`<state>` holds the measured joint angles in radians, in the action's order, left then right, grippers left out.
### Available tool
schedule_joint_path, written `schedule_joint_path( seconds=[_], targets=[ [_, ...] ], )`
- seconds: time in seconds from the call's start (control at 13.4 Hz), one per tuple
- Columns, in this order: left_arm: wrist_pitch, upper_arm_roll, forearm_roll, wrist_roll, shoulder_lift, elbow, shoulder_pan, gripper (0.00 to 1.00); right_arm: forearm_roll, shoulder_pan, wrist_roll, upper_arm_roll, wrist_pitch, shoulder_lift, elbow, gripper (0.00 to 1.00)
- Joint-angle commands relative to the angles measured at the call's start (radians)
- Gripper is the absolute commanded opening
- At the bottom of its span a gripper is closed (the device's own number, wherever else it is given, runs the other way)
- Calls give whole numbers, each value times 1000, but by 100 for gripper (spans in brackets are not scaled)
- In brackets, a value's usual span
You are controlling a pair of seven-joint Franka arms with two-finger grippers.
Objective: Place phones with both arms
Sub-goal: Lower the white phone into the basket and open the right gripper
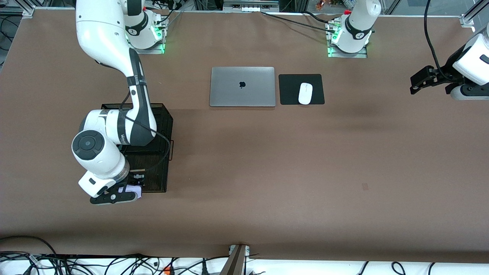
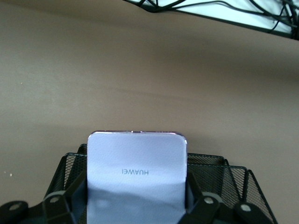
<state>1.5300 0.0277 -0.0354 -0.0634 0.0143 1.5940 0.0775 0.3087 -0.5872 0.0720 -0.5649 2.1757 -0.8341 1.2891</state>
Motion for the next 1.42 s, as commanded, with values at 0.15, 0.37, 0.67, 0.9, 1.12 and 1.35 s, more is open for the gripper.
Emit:
schedule_joint_path(
  seconds=[0.15, 0.37, 0.67, 0.9, 1.12, 1.35],
  targets=[
    [-2, 3, 3, 22, -17, -26, 1, 100, 102, 38, 89, 29, -14, 9, 61, 0],
    [-1, 3, 3, 22, -19, -25, -1, 100, 102, 36, 91, 29, -19, 17, 117, 0],
    [9, 3, 3, 22, -20, -25, 1, 100, 102, 35, 91, 29, -37, 26, 168, 11],
    [9, 3, 3, 20, -20, -25, 1, 100, 104, 33, 89, 29, -62, 32, 167, 47],
    [9, 3, 3, 19, -20, -23, 1, 100, 127, 33, 80, 29, -62, 33, 164, 100],
    [12, 1, 3, 19, -20, -25, 1, 100, 125, 35, 86, 23, -62, 35, 151, 100]
  ],
)
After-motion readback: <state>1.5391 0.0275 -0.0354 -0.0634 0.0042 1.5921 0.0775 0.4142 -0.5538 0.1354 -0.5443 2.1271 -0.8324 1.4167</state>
